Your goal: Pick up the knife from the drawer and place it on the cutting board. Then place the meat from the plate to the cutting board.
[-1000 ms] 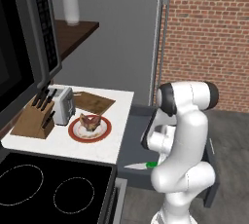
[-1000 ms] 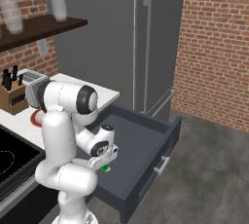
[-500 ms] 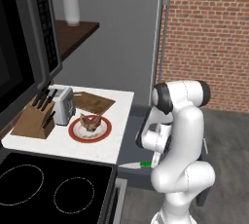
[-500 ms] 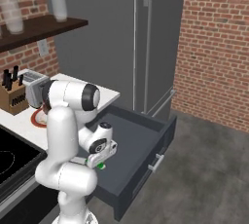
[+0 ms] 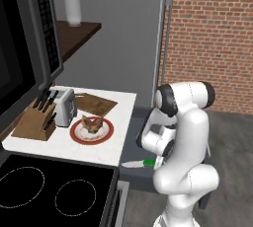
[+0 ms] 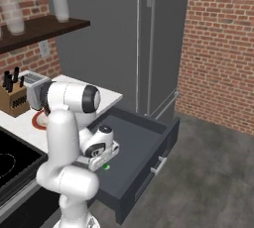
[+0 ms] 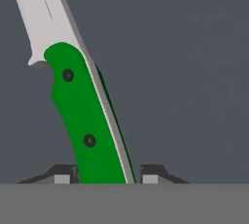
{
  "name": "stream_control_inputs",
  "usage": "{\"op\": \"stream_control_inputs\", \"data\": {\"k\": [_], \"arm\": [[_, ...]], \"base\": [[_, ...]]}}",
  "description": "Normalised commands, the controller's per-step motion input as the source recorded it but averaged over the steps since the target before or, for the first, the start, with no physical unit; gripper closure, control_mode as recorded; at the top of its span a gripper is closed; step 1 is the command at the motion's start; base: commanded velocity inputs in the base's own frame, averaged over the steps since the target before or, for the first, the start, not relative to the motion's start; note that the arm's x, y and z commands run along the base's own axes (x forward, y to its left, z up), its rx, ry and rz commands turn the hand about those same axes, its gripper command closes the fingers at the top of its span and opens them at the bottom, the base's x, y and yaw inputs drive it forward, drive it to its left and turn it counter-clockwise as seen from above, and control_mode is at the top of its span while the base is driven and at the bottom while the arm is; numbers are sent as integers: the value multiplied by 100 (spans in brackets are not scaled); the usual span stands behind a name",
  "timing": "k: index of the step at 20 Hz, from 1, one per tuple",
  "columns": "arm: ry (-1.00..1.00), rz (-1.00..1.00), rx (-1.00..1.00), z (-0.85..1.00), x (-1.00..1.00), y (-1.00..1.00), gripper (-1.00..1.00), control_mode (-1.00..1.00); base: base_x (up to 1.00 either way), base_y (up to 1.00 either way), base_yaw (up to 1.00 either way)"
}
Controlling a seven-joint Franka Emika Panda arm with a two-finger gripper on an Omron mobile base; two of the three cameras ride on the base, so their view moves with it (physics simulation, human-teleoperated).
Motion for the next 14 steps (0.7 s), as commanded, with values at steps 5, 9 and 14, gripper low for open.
{"op": "stream_control_inputs", "data": {"k": [5,9,14], "arm": [[-22,-12,0,53,-21,-36,100,-100],[-4,-21,1,97,-26,-54,100,-100],[12,-27,9,100,-70,-58,100,-100]], "base": [[0,0,0],[0,0,0],[0,0,0]]}}
